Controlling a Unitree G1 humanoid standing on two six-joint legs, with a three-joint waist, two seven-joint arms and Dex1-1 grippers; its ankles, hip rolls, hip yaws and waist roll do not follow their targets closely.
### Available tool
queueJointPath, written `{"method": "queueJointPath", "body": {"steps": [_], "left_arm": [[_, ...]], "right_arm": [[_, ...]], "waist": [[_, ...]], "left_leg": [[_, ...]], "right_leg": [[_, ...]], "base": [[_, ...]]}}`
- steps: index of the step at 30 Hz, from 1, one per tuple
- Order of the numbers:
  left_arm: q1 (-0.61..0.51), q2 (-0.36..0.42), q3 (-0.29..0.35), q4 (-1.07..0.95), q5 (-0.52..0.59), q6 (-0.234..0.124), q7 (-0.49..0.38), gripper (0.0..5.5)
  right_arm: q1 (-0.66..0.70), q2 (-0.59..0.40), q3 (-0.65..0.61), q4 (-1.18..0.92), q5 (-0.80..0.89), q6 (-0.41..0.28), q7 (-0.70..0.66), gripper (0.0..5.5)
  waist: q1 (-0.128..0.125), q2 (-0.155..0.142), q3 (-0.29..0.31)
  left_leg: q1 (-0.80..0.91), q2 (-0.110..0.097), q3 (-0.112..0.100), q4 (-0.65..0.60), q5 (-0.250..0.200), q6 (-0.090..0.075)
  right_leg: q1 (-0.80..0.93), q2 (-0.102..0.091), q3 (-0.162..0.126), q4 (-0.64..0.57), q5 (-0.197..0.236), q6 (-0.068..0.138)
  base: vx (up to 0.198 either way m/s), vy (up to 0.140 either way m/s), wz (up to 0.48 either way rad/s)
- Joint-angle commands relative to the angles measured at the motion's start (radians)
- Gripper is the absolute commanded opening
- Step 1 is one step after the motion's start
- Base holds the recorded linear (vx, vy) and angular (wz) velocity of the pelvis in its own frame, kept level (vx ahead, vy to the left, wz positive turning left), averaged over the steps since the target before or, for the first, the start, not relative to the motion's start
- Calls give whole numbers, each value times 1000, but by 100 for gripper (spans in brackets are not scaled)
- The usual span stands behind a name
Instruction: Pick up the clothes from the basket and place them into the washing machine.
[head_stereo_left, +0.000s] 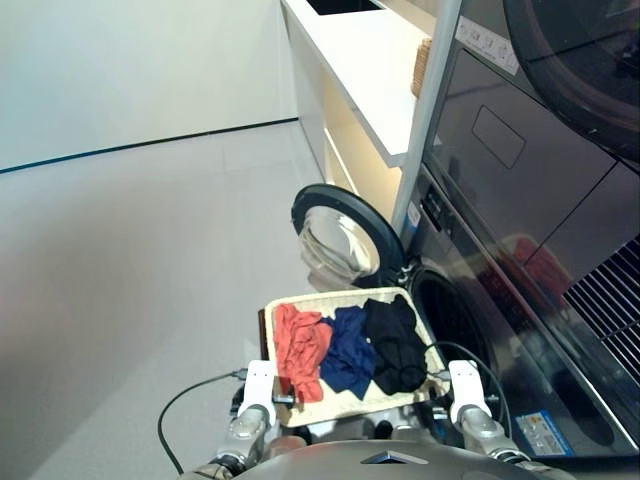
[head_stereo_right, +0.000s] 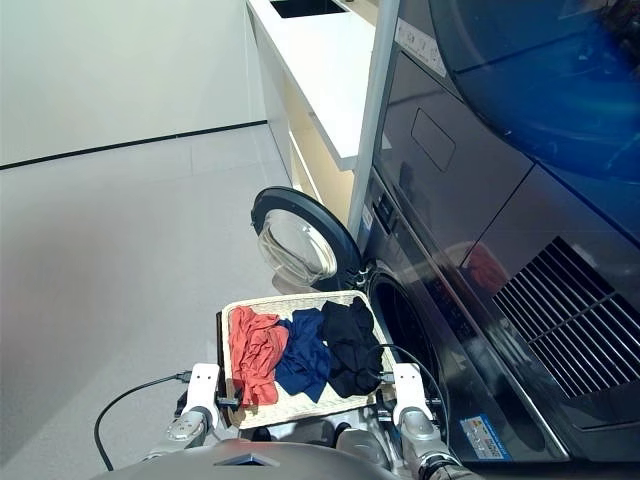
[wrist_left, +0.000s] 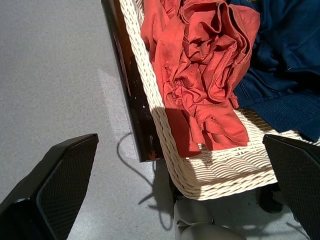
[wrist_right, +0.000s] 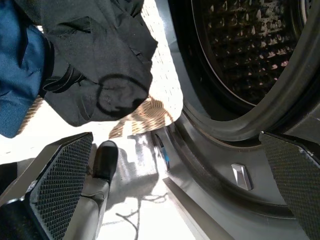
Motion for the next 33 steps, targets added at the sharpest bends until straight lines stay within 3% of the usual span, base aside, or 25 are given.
{"method": "queueJointPath", "body": {"steps": [1,20,29,33], "left_arm": [[-53,17,32,14,-4,-51,3,550],[-84,16,42,17,-36,-35,0,550],[-183,38,21,-52,-82,-57,41,550],[-249,55,-2,-112,-96,-67,86,550]], "right_arm": [[-76,17,23,-19,-28,-40,-4,550],[-100,16,35,-44,-11,-41,5,550],[-163,5,95,-171,34,-61,3,550],[-204,-9,111,-265,89,-82,-4,550]], "waist": [[-26,-52,6],[-42,-40,28],[-70,-33,94],[-76,-24,142]], "left_leg": [[26,-28,23,14,-34,-24],[-15,-24,39,23,-26,-20],[-190,-5,57,72,9,-20],[-298,-3,59,129,6,-11]], "right_leg": [[128,-38,40,-236,145,113],[70,-40,54,-219,151,112],[-141,-61,89,-172,183,114],[-285,-69,105,-77,180,105]], "base": [[0,0,0],[0,0,0],[-31,10,-58],[-16,32,-65]]}}
